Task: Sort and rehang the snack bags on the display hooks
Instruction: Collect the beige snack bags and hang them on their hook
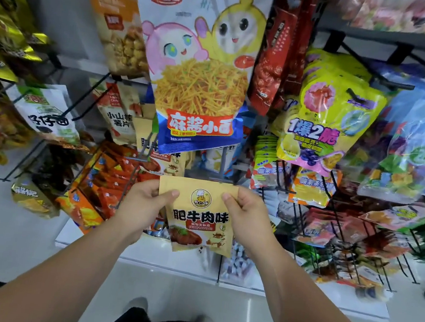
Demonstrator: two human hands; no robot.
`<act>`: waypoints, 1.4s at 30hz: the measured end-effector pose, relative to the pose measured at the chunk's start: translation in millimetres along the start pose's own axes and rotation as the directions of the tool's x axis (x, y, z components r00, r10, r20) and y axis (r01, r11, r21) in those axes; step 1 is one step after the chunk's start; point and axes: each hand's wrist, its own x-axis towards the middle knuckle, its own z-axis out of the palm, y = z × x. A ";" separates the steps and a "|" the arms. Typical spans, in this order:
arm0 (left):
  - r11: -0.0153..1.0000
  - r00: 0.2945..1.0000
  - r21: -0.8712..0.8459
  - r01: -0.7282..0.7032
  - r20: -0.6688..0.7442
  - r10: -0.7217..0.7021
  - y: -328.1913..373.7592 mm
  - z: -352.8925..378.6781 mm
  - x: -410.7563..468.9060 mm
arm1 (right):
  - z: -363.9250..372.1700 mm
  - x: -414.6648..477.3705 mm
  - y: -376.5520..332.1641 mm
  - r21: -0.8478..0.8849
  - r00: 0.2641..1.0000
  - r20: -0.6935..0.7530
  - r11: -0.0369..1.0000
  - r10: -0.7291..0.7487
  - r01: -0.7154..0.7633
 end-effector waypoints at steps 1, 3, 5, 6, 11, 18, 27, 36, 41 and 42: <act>1.000 1.000 -0.026 0.004 -0.002 -0.005 -0.2 -7.9 -0.1 | 7.2 1.4 -2.6 0.006 1.000 0.002 1.000 0.010 -0.010; 0.997 1.000 -0.075 0.007 0.030 -0.005 2.0 -23.1 0.4 | 23.0 3.8 -8.3 0.021 1.000 0.000 0.999 0.030 -0.030; 0.995 0.997 -0.102 0.002 0.071 0.005 3.4 -40.2 3.0 | 43.2 9.3 -15.3 0.050 0.997 0.014 0.996 0.070 -0.071; 0.994 0.996 -0.113 -0.006 0.090 0.016 3.5 -50.0 5.8 | 54.5 11.5 -19.8 0.062 0.997 0.013 0.995 0.081 -0.082; 0.993 0.992 -0.115 -0.024 0.124 0.039 2.4 -103.2 23.8 | 106.5 15.5 -36.3 0.232 0.992 0.025 0.964 0.127 -0.129; 0.996 0.993 -0.053 -0.066 0.095 0.071 7.3 -152.6 50.4 | 150.5 17.1 -49.1 0.331 0.977 -0.026 0.924 0.213 -0.193; 0.999 0.993 -0.018 -0.031 0.113 0.033 -10.6 -166.1 54.5 | 168.8 7.9 -43.1 0.192 0.977 -0.084 0.966 0.195 -0.176; 0.992 0.992 0.102 -0.080 -0.091 0.089 -12.2 -185.0 63.2 | 151.2 15.9 -51.8 0.047 0.975 -0.174 0.990 0.137 -0.131; 0.992 0.986 0.114 -0.049 -0.152 0.066 -18.5 -199.7 64.7 | 152.5 22.5 -55.9 -0.037 0.966 -0.249 0.995 0.076 -0.088; 0.990 0.983 0.130 -0.053 -0.168 0.075 -20.2 -201.8 64.9 | 152.5 24.4 -54.5 -0.035 0.958 -0.273 0.995 0.084 -0.097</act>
